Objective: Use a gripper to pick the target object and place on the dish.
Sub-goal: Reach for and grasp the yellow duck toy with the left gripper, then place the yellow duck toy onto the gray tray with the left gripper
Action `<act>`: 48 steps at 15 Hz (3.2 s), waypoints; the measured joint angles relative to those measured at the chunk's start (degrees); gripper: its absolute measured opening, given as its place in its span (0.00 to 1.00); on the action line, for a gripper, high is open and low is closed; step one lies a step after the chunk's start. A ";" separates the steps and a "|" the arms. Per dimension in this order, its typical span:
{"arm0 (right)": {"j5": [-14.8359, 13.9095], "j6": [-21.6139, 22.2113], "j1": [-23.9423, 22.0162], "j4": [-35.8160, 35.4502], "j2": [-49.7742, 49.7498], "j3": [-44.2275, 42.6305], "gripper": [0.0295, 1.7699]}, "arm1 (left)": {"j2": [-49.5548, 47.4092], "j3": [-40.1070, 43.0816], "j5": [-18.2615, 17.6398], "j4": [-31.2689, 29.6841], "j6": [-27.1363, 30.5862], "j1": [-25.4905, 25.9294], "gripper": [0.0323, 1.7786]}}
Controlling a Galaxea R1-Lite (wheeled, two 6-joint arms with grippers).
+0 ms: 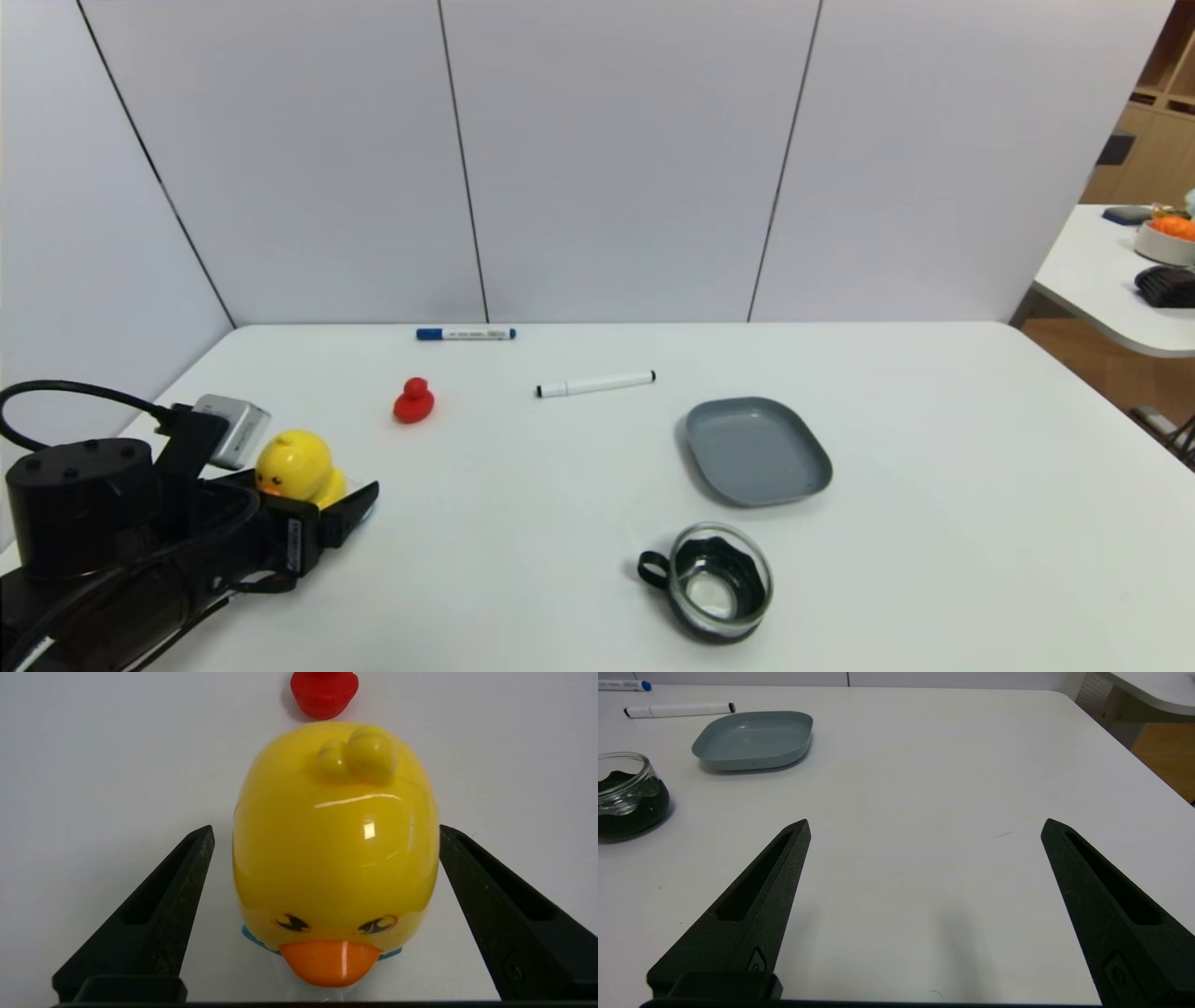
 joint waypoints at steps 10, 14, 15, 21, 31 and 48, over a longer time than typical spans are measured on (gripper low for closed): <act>-0.02 0.04 0.00 0.00 0.00 0.00 0.97 | -0.02 0.35 1.18 -1.60 -0.10 0.00 0.95; -0.02 0.01 0.00 0.00 0.00 0.00 0.97 | -0.06 0.80 1.78 -1.57 -0.10 0.00 0.65; -0.02 0.01 0.00 0.02 0.00 0.00 0.97 | -0.06 1.00 1.80 -1.56 -0.10 0.00 0.57; -0.02 0.04 0.00 0.02 0.00 0.00 0.97 | -0.17 1.19 1.73 -2.45 -0.45 -0.06 0.23; -0.02 0.01 0.00 0.02 0.00 0.00 0.97 | -1.66 -0.35 1.97 -2.95 -0.32 -0.28 0.23; -0.02 0.04 0.00 0.02 0.00 0.00 0.97 | 13.35 -38.49 0.99 12.28 6.69 -25.30 0.23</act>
